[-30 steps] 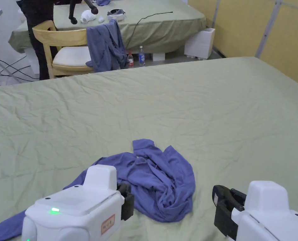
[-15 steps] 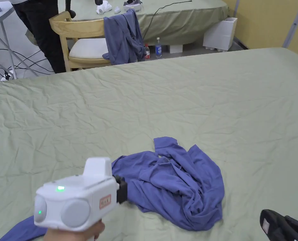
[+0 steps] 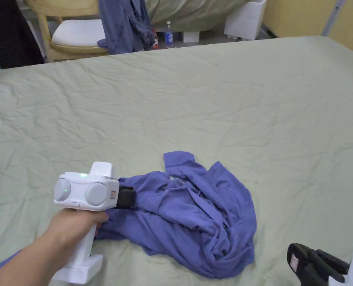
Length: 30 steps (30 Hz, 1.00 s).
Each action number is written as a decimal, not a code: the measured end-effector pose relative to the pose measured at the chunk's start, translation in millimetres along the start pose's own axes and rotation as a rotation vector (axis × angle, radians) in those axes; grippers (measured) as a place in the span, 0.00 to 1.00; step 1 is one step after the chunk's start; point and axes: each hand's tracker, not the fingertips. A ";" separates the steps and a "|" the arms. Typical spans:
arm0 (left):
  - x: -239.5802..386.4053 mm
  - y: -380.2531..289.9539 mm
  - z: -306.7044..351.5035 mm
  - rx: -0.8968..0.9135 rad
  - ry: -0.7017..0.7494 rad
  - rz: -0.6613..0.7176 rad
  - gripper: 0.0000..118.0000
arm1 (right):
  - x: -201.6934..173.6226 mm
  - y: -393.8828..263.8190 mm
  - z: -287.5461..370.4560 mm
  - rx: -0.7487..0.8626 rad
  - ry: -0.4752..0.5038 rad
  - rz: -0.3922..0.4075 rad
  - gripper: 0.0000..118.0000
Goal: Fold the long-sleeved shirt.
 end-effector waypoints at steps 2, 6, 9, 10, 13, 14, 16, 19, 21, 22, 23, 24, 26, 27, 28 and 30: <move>6.4 -1.6 10.7 0.084 0.013 -0.020 0.74 | 0.2 1.5 -7.9 -0.014 -0.009 0.020 0.03; 26.6 -2.4 41.7 0.135 -0.038 -0.113 0.03 | 4.6 12.0 -34.3 -0.051 -0.023 0.068 0.05; 21.1 -1.7 72.5 0.182 -0.112 -0.036 0.03 | 8.6 28.8 -71.5 -0.140 0.016 0.099 0.82; 19.2 -1.4 82.6 0.193 -0.123 -0.017 0.03 | 8.1 35.1 -87.0 -0.166 0.011 0.113 1.00; 8.3 -6.2 114.0 0.243 -0.149 0.026 0.03 | 1.9 45.3 -130.7 -0.053 -0.075 0.206 1.00; 5.9 -7.5 121.6 0.253 -0.148 0.038 0.03 | 0.8 50.5 -147.8 -0.082 -0.107 0.250 1.00; -1.4 -13.3 136.2 0.279 -0.152 0.068 0.03 | 1.0 61.7 -185.3 -0.176 -0.145 0.263 1.00; -6.9 -22.8 147.7 0.300 -0.151 0.085 0.03 | 9.3 72.7 -231.6 -0.262 -0.161 0.154 0.89; -8.1 -27.9 150.2 0.303 -0.155 0.103 0.03 | 12.0 70.8 -250.5 -0.318 -0.208 0.141 0.80; -8.3 -29.4 150.5 0.297 -0.159 0.116 0.03 | 11.9 69.3 -257.8 -0.365 -0.233 0.170 0.64; -9.3 -32.0 152.1 0.291 -0.165 0.124 0.03 | 11.3 66.3 -261.0 -0.381 -0.240 0.201 0.40; -10.1 -34.1 152.6 0.288 -0.173 0.136 0.03 | 9.6 63.3 -255.4 -0.320 -0.225 0.206 0.40; -11.6 -37.6 154.0 0.283 -0.181 0.157 0.03 | 4.2 59.9 -244.8 -0.311 -0.228 0.224 0.33; -13.4 -40.2 156.9 0.280 -0.185 0.177 0.03 | 4.9 62.2 -240.3 -0.325 -0.200 0.222 0.19; -15.2 -41.7 160.0 0.280 -0.193 0.197 0.03 | 6.1 63.6 -234.2 -0.324 -0.179 0.195 0.06; -18.3 -44.0 169.8 0.292 -0.206 0.235 0.03 | 5.0 65.0 -210.9 -0.276 -0.113 0.118 0.06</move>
